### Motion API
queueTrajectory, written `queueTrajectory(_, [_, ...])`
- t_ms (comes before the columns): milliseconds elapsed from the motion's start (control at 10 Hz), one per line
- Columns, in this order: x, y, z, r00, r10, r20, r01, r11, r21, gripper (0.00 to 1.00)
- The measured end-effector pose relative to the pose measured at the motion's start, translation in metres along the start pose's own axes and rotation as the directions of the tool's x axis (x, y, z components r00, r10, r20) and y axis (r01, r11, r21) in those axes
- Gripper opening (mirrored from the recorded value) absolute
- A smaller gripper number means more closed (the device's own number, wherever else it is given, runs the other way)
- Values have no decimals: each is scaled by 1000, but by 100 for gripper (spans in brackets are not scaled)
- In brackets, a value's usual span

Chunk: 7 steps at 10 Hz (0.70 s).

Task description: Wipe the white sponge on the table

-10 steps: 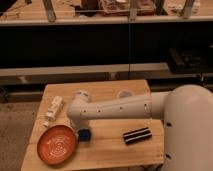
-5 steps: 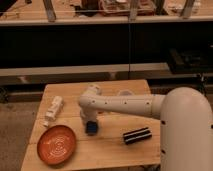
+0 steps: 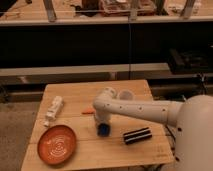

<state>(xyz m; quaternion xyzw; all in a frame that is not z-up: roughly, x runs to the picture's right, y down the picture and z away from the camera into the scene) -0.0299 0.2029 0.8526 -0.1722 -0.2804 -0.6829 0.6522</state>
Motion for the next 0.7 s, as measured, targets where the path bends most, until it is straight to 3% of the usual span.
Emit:
queueTrajectory(400, [-7,3,-1,1000,5,-5,-5,1000,-13,0])
queueTrajectory(700, [-37,26,-1,998,54,14,-54,997,-50,0])
